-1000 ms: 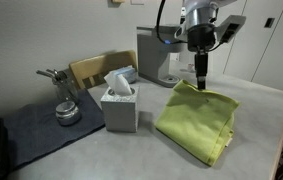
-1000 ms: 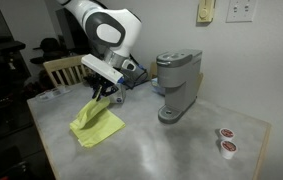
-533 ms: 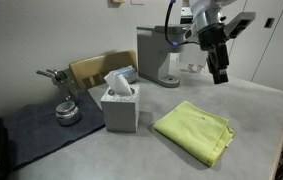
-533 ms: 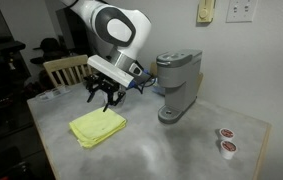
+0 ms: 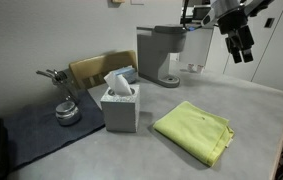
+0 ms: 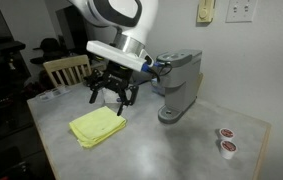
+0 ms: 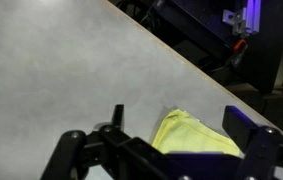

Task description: Fold the cloth on the table

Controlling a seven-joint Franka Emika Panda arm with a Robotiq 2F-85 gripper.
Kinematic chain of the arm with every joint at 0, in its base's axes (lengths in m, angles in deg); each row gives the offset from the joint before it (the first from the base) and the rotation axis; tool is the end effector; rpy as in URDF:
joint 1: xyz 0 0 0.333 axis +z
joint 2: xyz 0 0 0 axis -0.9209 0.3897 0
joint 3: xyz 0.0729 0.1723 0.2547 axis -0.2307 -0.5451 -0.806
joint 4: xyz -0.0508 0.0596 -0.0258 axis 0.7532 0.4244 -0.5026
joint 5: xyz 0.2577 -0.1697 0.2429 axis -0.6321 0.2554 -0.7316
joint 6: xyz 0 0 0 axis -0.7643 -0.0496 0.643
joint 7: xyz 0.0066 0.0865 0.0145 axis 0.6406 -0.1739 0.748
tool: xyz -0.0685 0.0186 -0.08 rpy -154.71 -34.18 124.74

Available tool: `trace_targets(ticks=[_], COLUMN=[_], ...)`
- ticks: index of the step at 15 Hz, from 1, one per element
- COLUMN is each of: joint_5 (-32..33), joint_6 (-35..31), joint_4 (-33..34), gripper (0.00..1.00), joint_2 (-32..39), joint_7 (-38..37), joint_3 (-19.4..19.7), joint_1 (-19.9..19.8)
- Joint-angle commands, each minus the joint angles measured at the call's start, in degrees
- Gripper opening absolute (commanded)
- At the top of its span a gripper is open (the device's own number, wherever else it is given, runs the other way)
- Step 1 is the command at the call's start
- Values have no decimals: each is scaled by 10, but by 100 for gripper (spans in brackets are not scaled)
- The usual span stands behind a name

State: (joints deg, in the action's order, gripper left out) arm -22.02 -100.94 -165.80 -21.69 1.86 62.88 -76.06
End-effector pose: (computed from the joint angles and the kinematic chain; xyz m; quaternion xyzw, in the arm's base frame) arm 0.5209 -0.1283 0.3164 -0.9271 -0.2640 0.2405 0.1142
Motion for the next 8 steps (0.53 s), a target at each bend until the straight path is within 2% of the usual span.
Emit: trace_targets(ticks=[1, 3, 4, 8], joint_5=[50, 58, 43, 47], joint_6=[-5, -14, 1, -1], joint_4=[-49, -72, -31, -55], gripper=[100, 100, 100, 100], joint_2=[-69, -93, -57, -83], joint_7=[-40, -74, -47, -67], joint_3=[2, -2, 0, -1], joint_1=[7, 14, 7, 16])
